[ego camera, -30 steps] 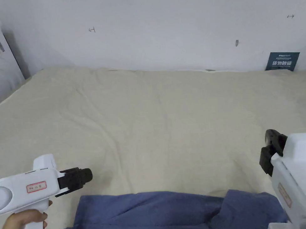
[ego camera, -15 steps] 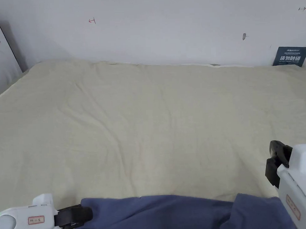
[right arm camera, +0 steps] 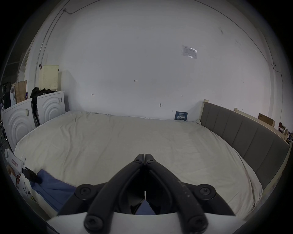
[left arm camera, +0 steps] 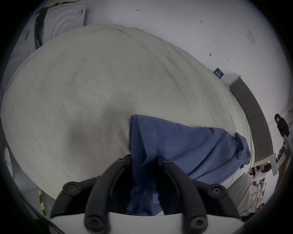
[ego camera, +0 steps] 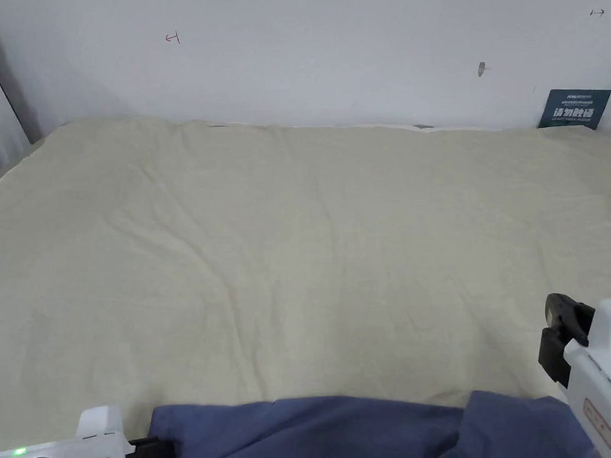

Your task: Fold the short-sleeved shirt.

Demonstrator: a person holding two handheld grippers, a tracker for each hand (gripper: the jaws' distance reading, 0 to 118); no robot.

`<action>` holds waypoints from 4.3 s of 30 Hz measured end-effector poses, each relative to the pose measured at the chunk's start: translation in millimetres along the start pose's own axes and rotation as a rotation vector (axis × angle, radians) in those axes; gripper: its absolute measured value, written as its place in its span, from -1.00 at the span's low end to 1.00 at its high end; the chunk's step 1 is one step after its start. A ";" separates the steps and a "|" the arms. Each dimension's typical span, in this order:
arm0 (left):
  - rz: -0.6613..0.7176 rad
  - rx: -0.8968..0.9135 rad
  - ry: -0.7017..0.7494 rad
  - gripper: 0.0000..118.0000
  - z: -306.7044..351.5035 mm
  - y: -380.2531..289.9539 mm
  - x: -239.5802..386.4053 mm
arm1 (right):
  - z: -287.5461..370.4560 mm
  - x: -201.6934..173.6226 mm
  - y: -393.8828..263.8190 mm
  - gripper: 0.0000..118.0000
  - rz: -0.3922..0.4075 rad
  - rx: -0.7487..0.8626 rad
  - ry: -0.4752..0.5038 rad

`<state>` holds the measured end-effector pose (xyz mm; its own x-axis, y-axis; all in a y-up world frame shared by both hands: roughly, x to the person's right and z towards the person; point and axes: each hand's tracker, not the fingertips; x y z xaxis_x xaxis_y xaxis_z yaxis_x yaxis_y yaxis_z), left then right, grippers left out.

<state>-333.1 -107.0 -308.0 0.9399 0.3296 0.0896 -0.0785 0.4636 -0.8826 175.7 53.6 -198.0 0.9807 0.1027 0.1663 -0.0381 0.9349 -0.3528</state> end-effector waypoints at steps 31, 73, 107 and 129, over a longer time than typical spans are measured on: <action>-0.045 0.091 0.018 -0.91 85.1 27.2 74.1 | 24.4 23.6 2.1 -0.98 -0.046 0.056 0.015; -0.232 0.238 0.051 -0.98 8.5 -22.8 183.0 | 52.9 54.4 1.1 -0.98 -0.074 0.078 -0.026; -0.133 0.147 -0.273 -0.95 12.9 -26.5 185.5 | 52.6 61.0 -2.0 -0.98 -0.089 0.056 -0.030; 0.083 -0.084 -0.261 -0.43 -52.7 1.1 76.2 | 35.4 50.7 -4.6 -0.98 -0.063 0.013 -0.024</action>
<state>-244.0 -124.7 -326.5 0.8132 0.5692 0.1217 -0.1134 0.3601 -0.9260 218.8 66.6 -155.3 0.9763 0.0515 0.2100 0.0210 0.9441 -0.3291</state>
